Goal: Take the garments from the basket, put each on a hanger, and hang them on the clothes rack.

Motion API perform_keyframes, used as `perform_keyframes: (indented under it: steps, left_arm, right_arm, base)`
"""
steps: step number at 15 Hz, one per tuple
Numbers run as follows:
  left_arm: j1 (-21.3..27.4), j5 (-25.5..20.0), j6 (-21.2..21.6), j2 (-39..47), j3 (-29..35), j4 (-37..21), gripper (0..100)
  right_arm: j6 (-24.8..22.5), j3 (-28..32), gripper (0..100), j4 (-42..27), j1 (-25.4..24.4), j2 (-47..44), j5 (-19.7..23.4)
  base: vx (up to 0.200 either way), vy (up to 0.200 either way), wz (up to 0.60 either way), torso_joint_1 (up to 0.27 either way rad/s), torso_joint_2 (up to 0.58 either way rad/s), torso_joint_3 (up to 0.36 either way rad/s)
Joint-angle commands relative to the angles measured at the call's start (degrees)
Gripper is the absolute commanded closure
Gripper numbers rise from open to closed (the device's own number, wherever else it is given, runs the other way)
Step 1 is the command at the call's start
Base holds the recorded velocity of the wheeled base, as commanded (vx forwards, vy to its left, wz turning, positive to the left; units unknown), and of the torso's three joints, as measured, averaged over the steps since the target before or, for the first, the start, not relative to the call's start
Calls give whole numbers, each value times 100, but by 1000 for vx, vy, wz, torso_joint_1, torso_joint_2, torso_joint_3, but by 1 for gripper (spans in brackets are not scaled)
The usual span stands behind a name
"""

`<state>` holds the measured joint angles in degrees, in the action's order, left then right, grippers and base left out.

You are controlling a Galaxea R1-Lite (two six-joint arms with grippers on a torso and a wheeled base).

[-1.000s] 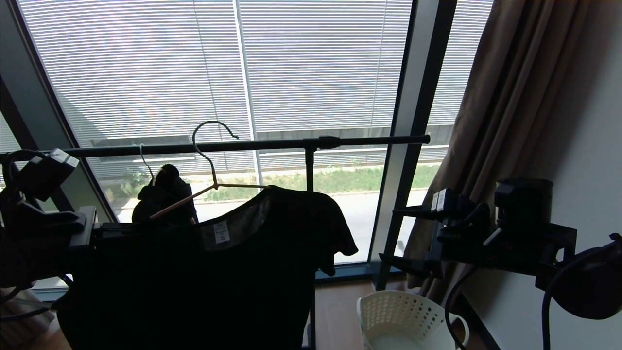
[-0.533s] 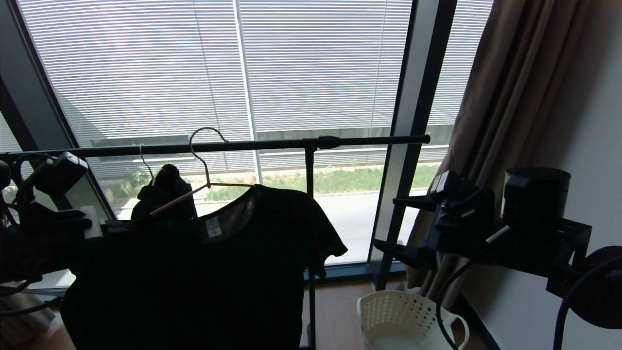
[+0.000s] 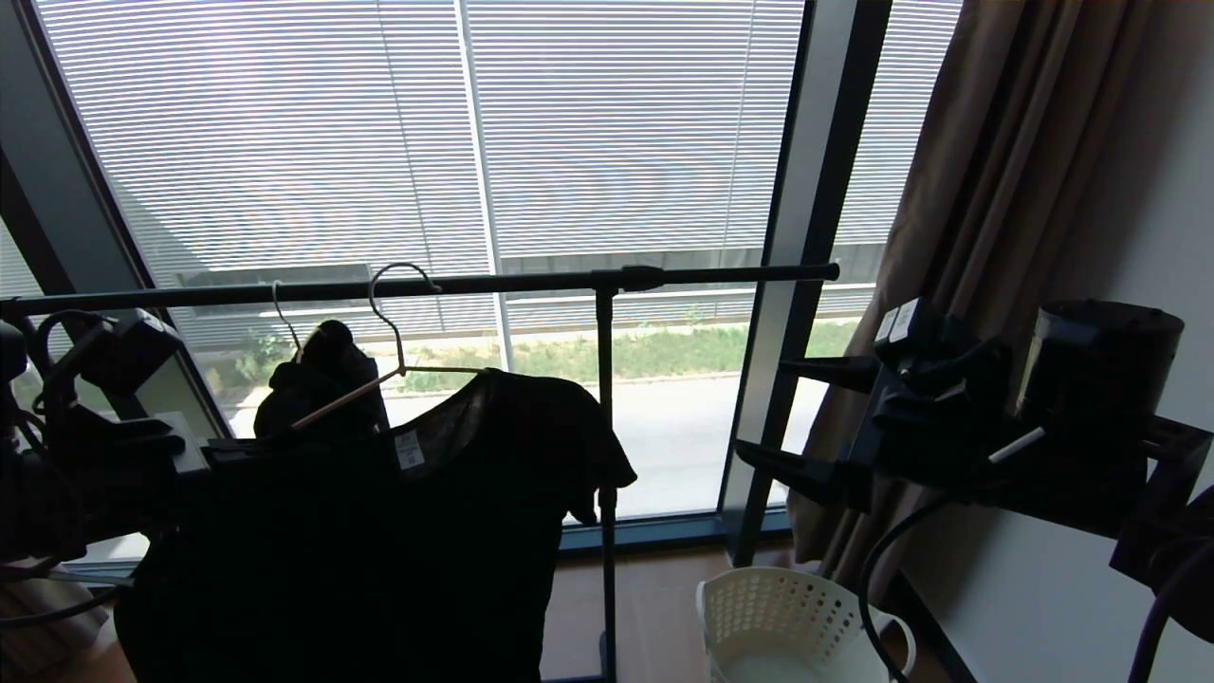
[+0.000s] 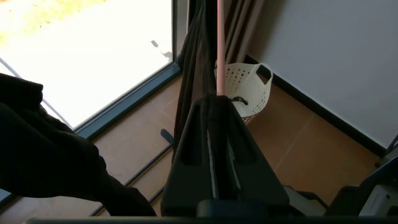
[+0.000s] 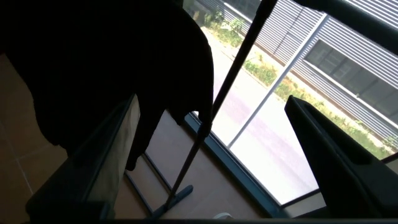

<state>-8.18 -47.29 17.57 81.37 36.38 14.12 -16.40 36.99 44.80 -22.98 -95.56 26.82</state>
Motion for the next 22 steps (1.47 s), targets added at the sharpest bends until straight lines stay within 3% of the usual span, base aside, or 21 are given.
perform_keyframes:
  steps: [1,6,9,12,14,17,20,22]
  left_arm:
    - [1,106,-8,19,-17,3,100]
    - [1,220,-192,45,-43,162,100]
    - [45,853,-333,195,-140,531,100]
    - [168,870,-465,520,-157,821,100]
    - [387,1020,-570,889,-78,1295,100]
    - [871,1793,-1010,1416,203,1814,100]
    - [1143,1916,-1335,1917,528,2385,100]
    - [1231,1916,-1572,2093,766,2420,100]
  right_arm:
    - [-4,-16,0,2,-5,29,-1]
    - [-4,-51,0,2,-5,82,-19]
    - [-4,-78,0,-15,-14,196,-28]
    - [-4,-60,0,-6,-31,143,-89]
    - [-4,2,0,2,-22,90,-142]
    - [-13,46,0,2,-22,99,-142]
    - [-13,10,0,2,-14,134,-142]
    - [-13,2,0,2,-5,143,-142]
  base:
    - [0,0,0,0,0,0]
    - [0,0,0,0,0,0]
    - [0,0,0,0,0,0]
    - [0,0,0,0,0,0]
    - [0,0,0,0,0,0]
    - [0,0,0,0,0,0]
    - [0,0,0,0,0,0]
    - [0,0,0,0,0,0]
